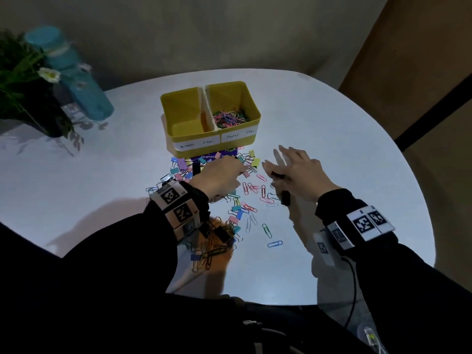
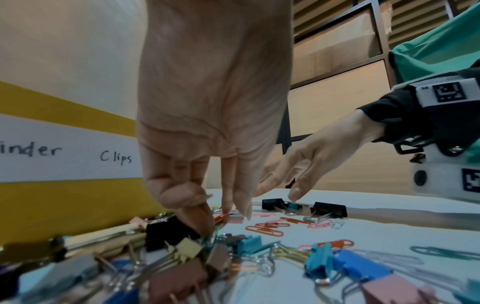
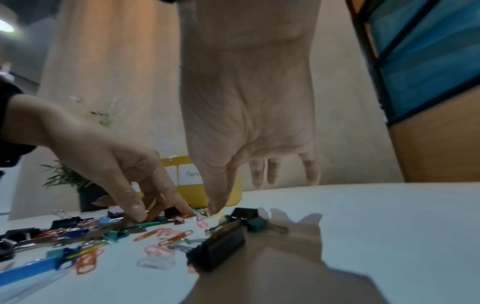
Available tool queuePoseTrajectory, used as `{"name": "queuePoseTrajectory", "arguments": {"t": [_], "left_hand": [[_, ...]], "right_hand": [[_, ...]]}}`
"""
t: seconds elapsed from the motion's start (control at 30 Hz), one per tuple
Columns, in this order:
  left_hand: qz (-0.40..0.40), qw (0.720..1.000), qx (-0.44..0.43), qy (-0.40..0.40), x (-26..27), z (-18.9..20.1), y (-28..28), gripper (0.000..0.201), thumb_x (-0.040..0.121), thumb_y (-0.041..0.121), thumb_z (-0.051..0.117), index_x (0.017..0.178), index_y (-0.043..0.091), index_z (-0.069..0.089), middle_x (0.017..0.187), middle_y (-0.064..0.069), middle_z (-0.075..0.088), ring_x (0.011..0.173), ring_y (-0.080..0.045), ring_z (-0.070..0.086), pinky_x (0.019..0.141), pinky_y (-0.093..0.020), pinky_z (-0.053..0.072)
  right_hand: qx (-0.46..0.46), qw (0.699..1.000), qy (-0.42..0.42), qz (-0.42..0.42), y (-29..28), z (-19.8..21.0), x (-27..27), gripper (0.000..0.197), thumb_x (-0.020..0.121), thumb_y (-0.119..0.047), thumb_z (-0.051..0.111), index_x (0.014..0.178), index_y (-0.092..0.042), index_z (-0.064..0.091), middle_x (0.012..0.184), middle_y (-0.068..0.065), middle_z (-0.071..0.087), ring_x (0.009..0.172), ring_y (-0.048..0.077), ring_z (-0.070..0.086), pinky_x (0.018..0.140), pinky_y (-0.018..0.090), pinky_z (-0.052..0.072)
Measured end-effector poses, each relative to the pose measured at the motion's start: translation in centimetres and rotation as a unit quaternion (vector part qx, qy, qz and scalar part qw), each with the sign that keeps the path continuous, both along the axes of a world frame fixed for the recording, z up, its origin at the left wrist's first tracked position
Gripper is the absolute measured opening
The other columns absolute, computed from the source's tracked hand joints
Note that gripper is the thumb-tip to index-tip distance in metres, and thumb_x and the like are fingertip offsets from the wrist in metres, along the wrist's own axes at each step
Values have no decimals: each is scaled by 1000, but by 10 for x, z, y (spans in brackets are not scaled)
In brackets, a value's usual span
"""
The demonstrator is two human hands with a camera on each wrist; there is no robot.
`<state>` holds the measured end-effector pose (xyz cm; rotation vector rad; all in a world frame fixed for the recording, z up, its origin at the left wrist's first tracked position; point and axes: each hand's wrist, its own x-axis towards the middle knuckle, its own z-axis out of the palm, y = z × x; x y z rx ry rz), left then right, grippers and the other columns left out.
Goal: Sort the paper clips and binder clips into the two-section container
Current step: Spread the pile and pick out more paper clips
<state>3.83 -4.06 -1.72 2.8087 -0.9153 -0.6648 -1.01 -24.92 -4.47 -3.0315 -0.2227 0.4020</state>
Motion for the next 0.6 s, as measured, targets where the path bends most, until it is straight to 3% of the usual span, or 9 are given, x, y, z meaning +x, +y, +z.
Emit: {"name": "queuePoseTrajectory", "arguments": {"t": [0.1,0.2,0.3,0.4,0.47,0.53,0.6], "left_hand": [[-9,999,3,-35,-8,6,-1,38,95,22,53,133,20,50,123,-9,57,114,-31,54,79,-41,46],[-79,995,49,-35,-18,9,-3,37,98,28,47,132,14,47,117,-10,56,112,-31,54,73,-38,43],[-127,984,122,31,-26,6,-5,57,100,35,42,150,16,22,133,-12,46,118,-29,49,82,-38,46],[-153,976,131,83,-32,7,-8,67,100,34,43,153,17,7,133,-16,45,114,-28,49,78,-33,41],[-119,987,85,65,-31,12,-7,57,100,27,45,149,13,21,124,-18,53,109,-30,51,75,-34,40],[-37,999,-7,-15,-22,14,-4,28,97,13,46,125,13,50,109,-16,60,97,-31,56,72,-39,43],[30,995,-59,-75,-12,14,-2,20,92,4,47,102,15,60,99,-11,60,92,-31,58,66,-38,45]], "right_hand": [[-10,1000,8,-19,-5,-2,-9,48,99,-46,40,145,-48,26,162,-2,-3,149,22,-4,111,60,17],[-31,999,21,-35,-12,-4,-12,51,100,-51,28,149,-45,17,162,-4,-11,149,19,-11,112,64,10],[-39,998,2,-39,-16,0,-10,52,101,-48,25,150,-45,10,161,-2,-17,148,23,-14,109,69,8],[-31,999,2,37,-3,5,-13,46,101,-48,26,146,-52,14,160,-5,-21,147,22,-21,108,71,-2],[-76,993,15,88,5,2,-18,48,101,-50,22,147,-51,10,159,-5,-22,146,23,-24,108,72,-3],[-79,992,22,99,7,0,-19,53,100,-47,26,151,-44,8,160,-5,-21,146,23,-23,108,74,0],[-58,993,0,103,7,6,-17,53,101,-41,30,151,-43,13,161,-5,-17,147,23,-19,109,73,1]]}}
